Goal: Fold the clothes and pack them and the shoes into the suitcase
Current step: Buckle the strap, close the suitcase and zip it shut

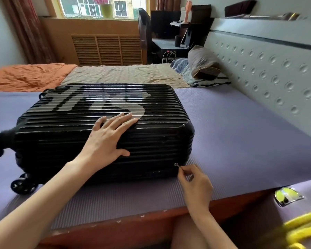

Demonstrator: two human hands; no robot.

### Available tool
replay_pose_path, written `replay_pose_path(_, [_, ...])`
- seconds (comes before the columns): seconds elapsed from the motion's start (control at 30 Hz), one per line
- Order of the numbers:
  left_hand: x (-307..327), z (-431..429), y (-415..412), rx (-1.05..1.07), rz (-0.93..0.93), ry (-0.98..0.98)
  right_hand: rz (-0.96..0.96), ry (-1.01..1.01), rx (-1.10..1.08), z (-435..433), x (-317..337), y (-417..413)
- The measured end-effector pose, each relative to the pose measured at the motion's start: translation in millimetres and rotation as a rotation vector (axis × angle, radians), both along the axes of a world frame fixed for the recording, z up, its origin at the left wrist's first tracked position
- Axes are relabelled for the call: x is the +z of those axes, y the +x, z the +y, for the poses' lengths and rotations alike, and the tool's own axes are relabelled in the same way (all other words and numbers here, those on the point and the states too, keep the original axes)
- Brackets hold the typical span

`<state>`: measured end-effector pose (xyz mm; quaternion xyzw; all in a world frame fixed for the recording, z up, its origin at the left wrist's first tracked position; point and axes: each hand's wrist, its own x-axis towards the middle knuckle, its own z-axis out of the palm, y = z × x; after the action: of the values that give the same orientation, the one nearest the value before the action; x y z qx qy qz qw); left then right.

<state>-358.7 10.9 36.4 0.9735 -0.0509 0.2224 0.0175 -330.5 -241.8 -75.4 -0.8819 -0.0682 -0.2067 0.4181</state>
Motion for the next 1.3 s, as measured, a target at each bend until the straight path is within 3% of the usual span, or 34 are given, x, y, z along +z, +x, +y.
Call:
replay_pose_path(0.13, [-0.1, -0.6, -0.1, 0.008, -0.019, 0.022, -0.067, -0.064, -0.03, -13.5, -2.0, 11.5])
replay_pose_path(0.37, [6.0, -5.3, 0.4, 0.023, 0.0, -0.004, -0.055, -0.004, -0.091, -27.4, -2.9, 33.9])
replay_pose_path(0.6, [18.3, -32.0, 13.8, 0.09, 0.068, -0.083, -0.026, 0.037, -0.004, -34.7, -4.2, 42.1])
replay_pose_path(0.87, [31.6, -114.4, 76.5, -0.107, 0.198, -0.018, -0.091, -0.006, 0.025, -39.1, -5.9, 49.2])
replay_pose_path(0.97, [34.0, -120.8, 95.4, -0.106, 0.291, 0.039, -0.104, -0.004, 0.027, -39.4, -6.7, 53.3])
replay_pose_path(1.3, [28.2, -123.4, 92.7, -0.081, 0.279, 0.05, -0.069, 0.121, 0.021, -44.0, -10.9, 74.6])
